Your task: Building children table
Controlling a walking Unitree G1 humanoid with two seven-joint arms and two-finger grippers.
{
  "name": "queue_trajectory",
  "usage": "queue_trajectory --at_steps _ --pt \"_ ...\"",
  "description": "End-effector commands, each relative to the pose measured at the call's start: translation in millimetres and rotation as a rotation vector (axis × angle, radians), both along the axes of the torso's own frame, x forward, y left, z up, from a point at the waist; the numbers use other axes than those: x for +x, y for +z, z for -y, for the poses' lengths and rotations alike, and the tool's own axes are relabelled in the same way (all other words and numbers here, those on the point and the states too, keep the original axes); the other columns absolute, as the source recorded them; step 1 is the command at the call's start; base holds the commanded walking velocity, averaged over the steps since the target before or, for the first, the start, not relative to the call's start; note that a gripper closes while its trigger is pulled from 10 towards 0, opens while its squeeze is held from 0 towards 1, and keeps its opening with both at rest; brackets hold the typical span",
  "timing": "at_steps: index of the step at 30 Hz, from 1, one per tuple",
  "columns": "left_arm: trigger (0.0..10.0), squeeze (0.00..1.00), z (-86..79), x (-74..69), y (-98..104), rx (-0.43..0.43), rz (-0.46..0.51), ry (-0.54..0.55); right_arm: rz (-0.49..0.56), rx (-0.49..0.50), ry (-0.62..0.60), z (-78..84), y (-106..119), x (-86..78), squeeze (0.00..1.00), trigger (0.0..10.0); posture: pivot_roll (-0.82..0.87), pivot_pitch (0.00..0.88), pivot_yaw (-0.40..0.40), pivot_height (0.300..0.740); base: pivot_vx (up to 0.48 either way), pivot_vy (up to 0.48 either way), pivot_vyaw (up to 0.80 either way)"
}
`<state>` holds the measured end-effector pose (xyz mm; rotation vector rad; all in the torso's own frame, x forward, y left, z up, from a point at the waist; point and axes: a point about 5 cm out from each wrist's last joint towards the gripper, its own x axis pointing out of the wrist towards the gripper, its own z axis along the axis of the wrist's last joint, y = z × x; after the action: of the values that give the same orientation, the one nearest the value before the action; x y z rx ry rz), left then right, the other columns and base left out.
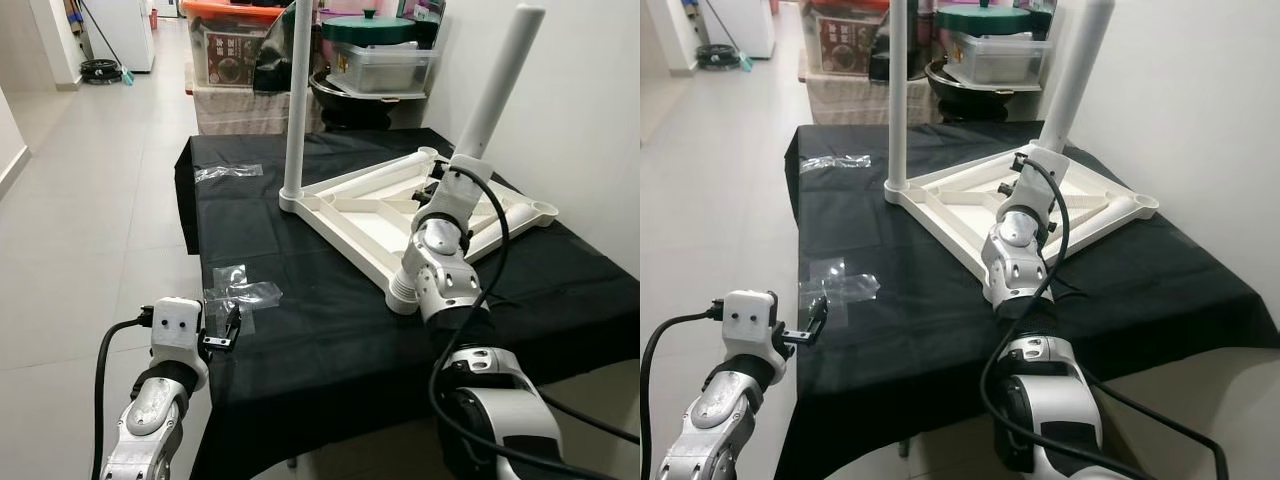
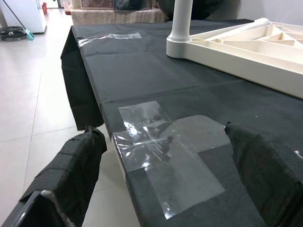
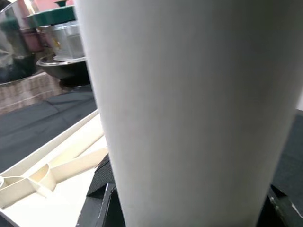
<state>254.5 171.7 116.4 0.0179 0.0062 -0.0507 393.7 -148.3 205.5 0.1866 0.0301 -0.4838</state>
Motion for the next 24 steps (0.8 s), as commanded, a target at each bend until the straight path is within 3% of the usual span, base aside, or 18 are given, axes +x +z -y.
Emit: queue_trajectory --at_steps 1,7,16,17,18,19,24 --pt "10.0 0.0 0.8 0.3 -1 0.005 -0.004 0.001 -0.2 0.125 0.016 -14.6 -47 -7.5 0.0 0.0 0.05 0.0 -0.093 0.74 0.0 0.0 0.0" --pt "10.0 0.0 1.5 0.4 -1 0.004 -0.004 -0.001 -0.189 0.154 -0.005 -23.6 -40 -6.3 0.0 0.0 0.05 0.0 -0.095 0.74 0.0 0.0 0.0" --pt "10.0 0.0 1.7 1.2 -2 0.007 -0.004 -0.002 -0.178 0.144 -0.014 -24.7 -38 -4.8 0.0 0.0 0.05 0.0 -0.093 0.74 0.0 0.0 0.0" --pt "10.0 0.0 1.9 1.4 -2 0.007 -0.003 -0.004 -0.166 0.139 -0.003 -24.3 -34 -3.5 0.0 8.3 0.05 0.0 -0.093 0.74 0.0 0.0 0.0" --pt "10.0 0.0 2.0 1.6 -2 0.007 -0.003 -0.005 -0.159 0.135 0.004 -24.0 -32 -2.7 0.0 8.3 0.05 0.0 -0.093 0.74 0.0 0.0 0.0" --pt "10.0 0.0 2.0 2.0 -1 0.007 -0.002 -0.006 -0.154 0.128 0.011 -23.4 -29 -1.6 0.0 10.0 0.05 0.0 -0.093 0.74 0.0 0.0 0.0" --pt "10.0 0.0 2.2 2.5 -1 0.007 -0.001 -0.007 -0.159 0.115 0.011 -22.1 -27 -0.3 0.0 10.0 0.05 0.0 -0.089 0.74 0.0 0.0 0.0"
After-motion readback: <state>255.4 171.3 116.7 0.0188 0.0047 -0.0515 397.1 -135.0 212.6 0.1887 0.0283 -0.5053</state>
